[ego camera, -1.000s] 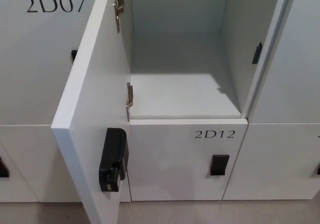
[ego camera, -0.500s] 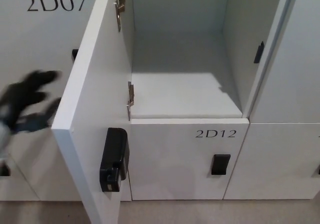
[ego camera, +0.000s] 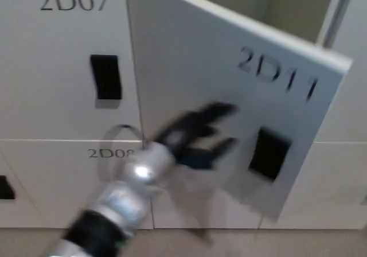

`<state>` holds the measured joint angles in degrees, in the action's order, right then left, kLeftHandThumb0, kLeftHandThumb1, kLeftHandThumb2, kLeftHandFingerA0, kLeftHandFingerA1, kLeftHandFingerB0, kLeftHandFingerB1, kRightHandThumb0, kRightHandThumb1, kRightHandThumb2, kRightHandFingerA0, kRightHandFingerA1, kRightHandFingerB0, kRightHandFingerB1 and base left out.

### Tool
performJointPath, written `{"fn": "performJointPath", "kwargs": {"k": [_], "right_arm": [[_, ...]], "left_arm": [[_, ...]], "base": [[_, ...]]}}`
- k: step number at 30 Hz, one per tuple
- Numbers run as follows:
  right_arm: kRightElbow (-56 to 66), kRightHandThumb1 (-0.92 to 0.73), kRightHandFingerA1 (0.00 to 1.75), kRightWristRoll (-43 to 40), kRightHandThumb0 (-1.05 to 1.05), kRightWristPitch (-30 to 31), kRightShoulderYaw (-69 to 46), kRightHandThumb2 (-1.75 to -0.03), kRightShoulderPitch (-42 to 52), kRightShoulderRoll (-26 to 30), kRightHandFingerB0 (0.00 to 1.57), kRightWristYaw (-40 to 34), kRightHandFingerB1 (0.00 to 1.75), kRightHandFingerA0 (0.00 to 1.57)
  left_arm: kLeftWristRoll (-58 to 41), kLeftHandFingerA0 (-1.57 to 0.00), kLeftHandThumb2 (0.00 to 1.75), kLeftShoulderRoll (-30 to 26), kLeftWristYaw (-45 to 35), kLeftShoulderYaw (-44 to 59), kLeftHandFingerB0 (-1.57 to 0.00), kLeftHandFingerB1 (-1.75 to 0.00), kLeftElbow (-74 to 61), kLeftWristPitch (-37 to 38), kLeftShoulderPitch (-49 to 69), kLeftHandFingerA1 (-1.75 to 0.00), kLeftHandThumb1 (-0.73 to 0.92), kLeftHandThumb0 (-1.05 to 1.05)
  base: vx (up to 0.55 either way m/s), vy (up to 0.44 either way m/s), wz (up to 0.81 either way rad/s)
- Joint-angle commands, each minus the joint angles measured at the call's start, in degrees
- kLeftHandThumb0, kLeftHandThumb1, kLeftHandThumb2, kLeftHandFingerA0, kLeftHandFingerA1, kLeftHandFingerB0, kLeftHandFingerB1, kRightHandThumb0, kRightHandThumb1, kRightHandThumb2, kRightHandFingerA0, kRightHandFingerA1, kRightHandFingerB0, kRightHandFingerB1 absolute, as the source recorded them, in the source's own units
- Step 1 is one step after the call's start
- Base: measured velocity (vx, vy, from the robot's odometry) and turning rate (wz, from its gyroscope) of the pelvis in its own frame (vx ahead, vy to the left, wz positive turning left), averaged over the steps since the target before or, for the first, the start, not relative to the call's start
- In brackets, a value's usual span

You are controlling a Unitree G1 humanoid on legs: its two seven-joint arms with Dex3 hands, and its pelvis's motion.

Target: The robot uses its left hand to push the door of an open cabinet towards the right and closes it

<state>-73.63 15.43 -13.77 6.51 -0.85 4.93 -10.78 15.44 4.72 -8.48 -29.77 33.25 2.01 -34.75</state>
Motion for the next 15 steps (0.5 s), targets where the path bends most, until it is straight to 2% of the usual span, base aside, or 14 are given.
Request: {"fn": "performJointPath", "kwargs": {"k": [1, 3, 12, 13, 14, 15], "right_arm": [[0.04, -0.87, 0.36, -0.13, -0.48, 0.64, 0.02, -0.66, -4.28, -3.42, 0.30, -3.15, 0.33, 0.32], [0.11, -0.87, 0.36, -0.10, -0.48, 1.06, -0.05, -0.66, -5.48, -3.10, 0.30, -3.08, 0.33, 0.32], [-0.36, -0.87, 0.36, 0.57, -0.48, 1.13, 0.49, -0.66, -5.99, -0.55, 0.30, -1.27, 0.33, 0.32], [-0.53, -0.87, 0.36, 0.36, -0.48, 0.87, 0.26, -0.66, -5.57, 0.02, 0.30, -0.75, 0.33, 0.32], [-0.57, -0.87, 0.36, 0.29, -0.48, 0.83, 0.19, -0.66, -5.52, 0.09, 0.30, -0.69, 0.33, 0.32], [-0.62, -0.87, 0.36, 0.16, -0.48, 0.75, 0.05, -0.66, -5.38, 0.13, 0.30, -0.62, 0.33, 0.32]], "left_arm": [[-12.70, -1.26, 1.43, 40.19, -19.76, -30.08, -0.75, -1.46, -22.48, -16.78, -15.30, -1.72, 0.92, 1.05], [-12.09, -1.26, 1.43, 43.14, -20.55, -29.24, -0.75, -1.46, -22.33, -12.27, -16.69, -1.72, 0.92, 1.05], [-9.28, -1.26, 1.43, 44.89, -20.11, -26.89, -0.75, -1.46, -18.26, -10.46, -16.07, -1.72, 0.92, 1.05], [-13.95, -0.26, 0.93, 22.00, -22.39, -19.80, -0.17, -0.50, -43.53, -13.43, -11.08, -0.56, 0.76, 0.47], [-15.35, -0.26, 0.93, 15.31, -23.10, -17.85, -0.17, -0.50, -51.12, -14.45, -9.63, -0.56, 0.76, 0.47], [-15.59, -0.24, 0.95, 10.73, -23.53, -16.85, -0.16, -0.48, -55.29, -14.75, -8.13, -0.52, 0.76, 0.34]], "base": [[0.00, 0.000, 0.00], [0.00, 0.000, 0.00], [0.00, 0.000, 0.00], [0.00, 0.000, 0.00], [0.00, 0.000, 0.00], [0.00, 0.000, 0.00]]}}
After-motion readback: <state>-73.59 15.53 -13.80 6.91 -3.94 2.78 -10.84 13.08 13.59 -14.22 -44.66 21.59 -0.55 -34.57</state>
